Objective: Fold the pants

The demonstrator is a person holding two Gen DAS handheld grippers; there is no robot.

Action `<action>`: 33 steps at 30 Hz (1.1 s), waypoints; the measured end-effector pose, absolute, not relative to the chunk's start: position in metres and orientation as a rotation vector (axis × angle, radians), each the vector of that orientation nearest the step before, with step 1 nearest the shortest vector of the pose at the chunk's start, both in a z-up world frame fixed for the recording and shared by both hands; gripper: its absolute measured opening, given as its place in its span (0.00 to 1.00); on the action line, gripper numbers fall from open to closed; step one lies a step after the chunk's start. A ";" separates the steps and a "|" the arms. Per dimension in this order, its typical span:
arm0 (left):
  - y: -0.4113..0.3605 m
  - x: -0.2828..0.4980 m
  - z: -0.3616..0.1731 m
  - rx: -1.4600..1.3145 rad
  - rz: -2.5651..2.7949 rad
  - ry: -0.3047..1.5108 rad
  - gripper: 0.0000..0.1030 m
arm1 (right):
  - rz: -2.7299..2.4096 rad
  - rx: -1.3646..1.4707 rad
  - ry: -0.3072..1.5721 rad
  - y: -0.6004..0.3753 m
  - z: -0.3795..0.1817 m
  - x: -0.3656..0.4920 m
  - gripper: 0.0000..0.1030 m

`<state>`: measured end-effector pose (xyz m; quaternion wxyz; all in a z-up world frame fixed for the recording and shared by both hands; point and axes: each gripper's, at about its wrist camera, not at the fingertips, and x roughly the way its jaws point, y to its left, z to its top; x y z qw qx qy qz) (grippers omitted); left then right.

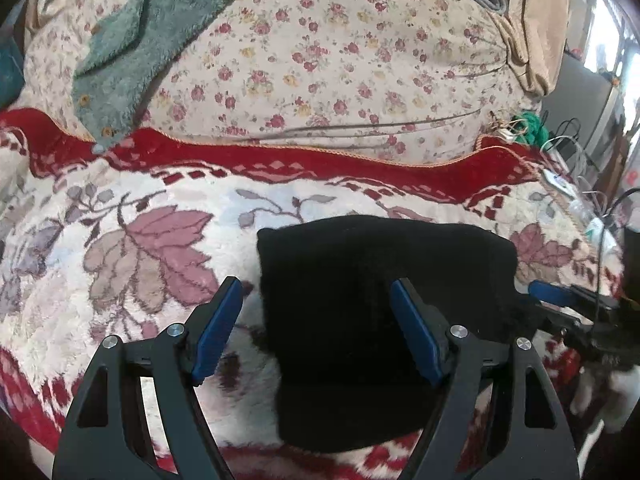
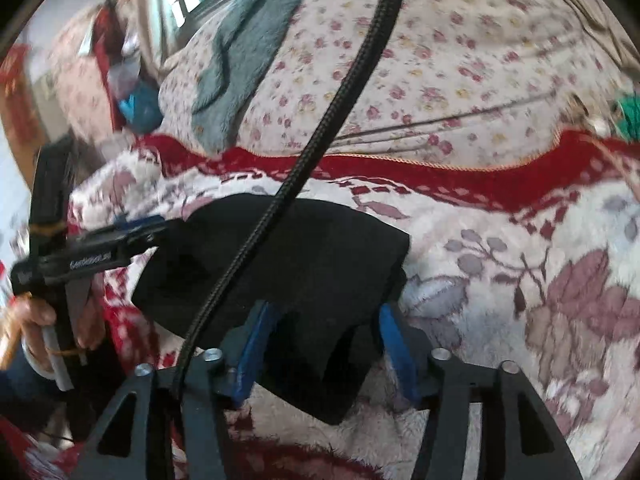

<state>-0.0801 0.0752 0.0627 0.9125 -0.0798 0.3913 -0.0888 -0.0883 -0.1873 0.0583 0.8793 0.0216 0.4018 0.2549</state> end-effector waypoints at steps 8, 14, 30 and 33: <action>0.110 -0.066 0.033 -0.363 -0.309 0.932 0.76 | 0.575 0.324 0.926 -0.213 0.030 -0.063 0.72; 0.108 -0.048 0.015 -0.453 -0.363 0.976 0.82 | 0.673 0.489 0.969 -0.205 0.002 -0.038 0.70; 0.107 -0.058 0.044 -0.405 -0.433 0.903 0.35 | 0.702 0.432 0.839 -0.188 0.041 -0.053 0.42; 0.133 -0.064 0.068 -0.388 -0.385 0.843 0.34 | 0.750 0.383 0.815 -0.162 0.061 -0.052 0.41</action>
